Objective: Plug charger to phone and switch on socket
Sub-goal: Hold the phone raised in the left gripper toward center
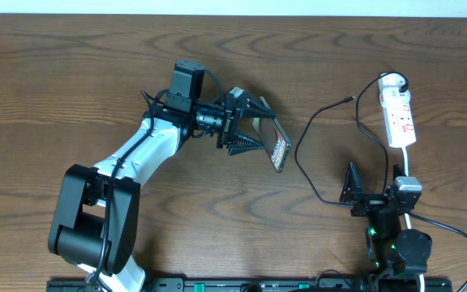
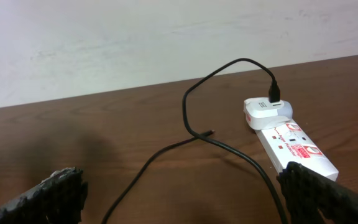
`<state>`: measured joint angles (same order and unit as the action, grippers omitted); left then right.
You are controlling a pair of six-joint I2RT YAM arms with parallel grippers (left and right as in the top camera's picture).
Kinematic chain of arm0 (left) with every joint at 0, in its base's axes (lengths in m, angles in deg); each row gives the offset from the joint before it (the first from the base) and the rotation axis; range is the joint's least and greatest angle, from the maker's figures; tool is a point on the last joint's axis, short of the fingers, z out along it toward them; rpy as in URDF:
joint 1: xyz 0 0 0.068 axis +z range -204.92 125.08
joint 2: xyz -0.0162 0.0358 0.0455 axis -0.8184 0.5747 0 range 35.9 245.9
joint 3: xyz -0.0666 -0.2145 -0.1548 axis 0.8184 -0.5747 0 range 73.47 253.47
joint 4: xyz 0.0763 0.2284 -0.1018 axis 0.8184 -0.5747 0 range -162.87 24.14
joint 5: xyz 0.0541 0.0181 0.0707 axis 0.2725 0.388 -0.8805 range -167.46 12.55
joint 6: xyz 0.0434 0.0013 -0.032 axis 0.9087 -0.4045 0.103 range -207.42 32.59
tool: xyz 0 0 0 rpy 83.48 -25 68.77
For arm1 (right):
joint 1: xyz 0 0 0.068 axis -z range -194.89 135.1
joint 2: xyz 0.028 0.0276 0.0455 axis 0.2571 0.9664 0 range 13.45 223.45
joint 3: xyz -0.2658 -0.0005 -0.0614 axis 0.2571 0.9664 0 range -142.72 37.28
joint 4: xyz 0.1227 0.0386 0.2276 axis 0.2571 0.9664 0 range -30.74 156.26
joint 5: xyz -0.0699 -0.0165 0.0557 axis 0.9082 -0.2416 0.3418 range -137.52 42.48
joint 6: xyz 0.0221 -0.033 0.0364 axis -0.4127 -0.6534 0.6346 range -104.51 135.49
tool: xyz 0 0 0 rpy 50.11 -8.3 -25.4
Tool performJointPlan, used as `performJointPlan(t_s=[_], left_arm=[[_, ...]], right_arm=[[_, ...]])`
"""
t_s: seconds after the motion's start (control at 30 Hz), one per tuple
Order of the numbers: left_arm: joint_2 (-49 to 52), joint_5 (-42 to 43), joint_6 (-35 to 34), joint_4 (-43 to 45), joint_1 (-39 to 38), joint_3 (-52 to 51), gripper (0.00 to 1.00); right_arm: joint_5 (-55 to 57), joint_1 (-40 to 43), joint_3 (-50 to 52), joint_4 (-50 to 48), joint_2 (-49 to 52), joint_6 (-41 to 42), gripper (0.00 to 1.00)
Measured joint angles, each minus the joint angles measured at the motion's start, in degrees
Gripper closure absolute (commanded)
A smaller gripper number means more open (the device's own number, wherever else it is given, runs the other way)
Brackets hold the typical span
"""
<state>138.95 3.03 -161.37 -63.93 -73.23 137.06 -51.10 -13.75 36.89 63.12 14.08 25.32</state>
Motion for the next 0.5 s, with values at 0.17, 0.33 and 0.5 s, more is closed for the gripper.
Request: performJointPlan(t_s=[0.17,0.33,0.5], left_arm=[[0.0,0.1,-1.1,0.0,0.0,0.0,0.34],[0.0,0.2,-2.1,0.0,0.0,0.0,0.34],[0.0,0.2,-2.6,0.0,0.0,0.0,0.34]], right_arm=[[0.0,0.0,0.0,0.0,0.0,0.0,0.01],[0.0,0.0,0.0,0.0,0.0,0.0,0.01],[0.0,0.0,0.0,0.0,0.0,0.0,0.01]])
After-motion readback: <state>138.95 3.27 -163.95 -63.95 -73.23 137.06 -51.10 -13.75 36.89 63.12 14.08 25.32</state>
